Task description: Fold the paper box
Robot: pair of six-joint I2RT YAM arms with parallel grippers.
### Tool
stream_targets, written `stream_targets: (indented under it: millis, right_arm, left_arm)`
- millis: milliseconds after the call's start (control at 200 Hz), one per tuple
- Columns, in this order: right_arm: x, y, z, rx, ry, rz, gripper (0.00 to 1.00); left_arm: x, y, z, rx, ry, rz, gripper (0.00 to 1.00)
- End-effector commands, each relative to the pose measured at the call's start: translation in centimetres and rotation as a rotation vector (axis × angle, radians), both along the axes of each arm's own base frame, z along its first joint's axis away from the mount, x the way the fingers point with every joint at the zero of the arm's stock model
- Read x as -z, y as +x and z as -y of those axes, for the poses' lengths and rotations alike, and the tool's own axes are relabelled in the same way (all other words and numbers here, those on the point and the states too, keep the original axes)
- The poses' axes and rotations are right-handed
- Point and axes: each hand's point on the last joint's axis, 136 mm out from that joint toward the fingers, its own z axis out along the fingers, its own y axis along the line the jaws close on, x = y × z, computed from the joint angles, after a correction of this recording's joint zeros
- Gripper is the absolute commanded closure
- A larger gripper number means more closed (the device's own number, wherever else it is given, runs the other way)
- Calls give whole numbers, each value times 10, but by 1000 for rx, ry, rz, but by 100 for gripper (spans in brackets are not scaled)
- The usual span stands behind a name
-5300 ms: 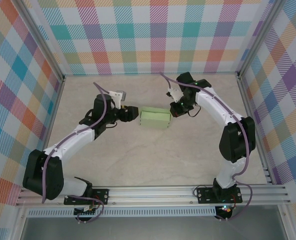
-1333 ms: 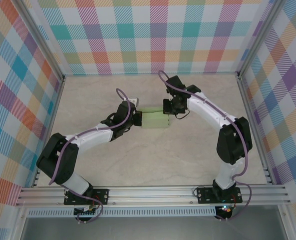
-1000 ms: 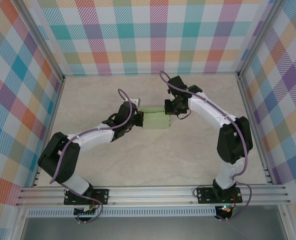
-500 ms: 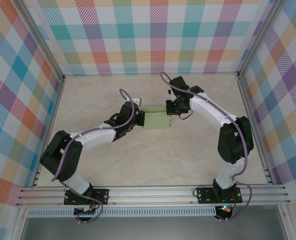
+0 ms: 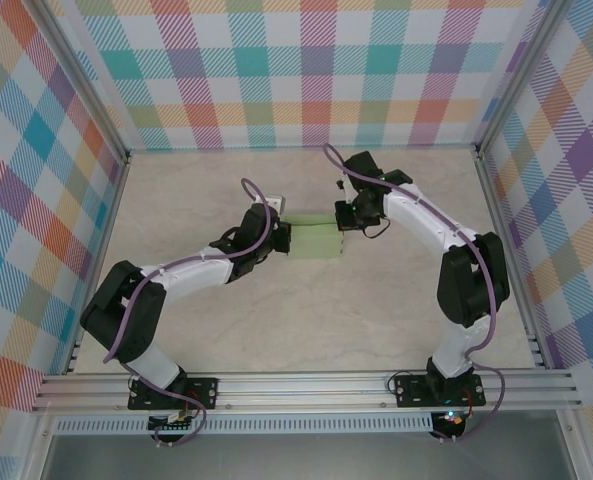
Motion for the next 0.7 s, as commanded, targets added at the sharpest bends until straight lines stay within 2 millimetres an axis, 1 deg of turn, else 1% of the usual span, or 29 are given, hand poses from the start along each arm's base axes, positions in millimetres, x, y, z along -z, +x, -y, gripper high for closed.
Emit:
stream_targets:
  millis: [0,100,265,395,540,695]
  right_arm:
    - [-1,-9,-17,-107,35,-29,92]
    - [-1,-9,-17,-95,44,-32,92]
    - [9,-12,-22,-26,93,-71,92]
    - [12,-12,-25,21,126,-66,92]
    - [10,-12,-25,56,147,-33,92]
    - [7,-12,-22,49,166,37,92]
  left_arm:
    - [8,-14,23,91,-8,-30,98]
    - [8,-14,23,89,-7,-33,98]
    - [9,-13,24,87,-14,-35,98]
    - [8,-13,25,81,-19,-32,98]
    - [8,-14,30,82,-23,-23,98]
    - [8,-17,33,93,-20,12,98]
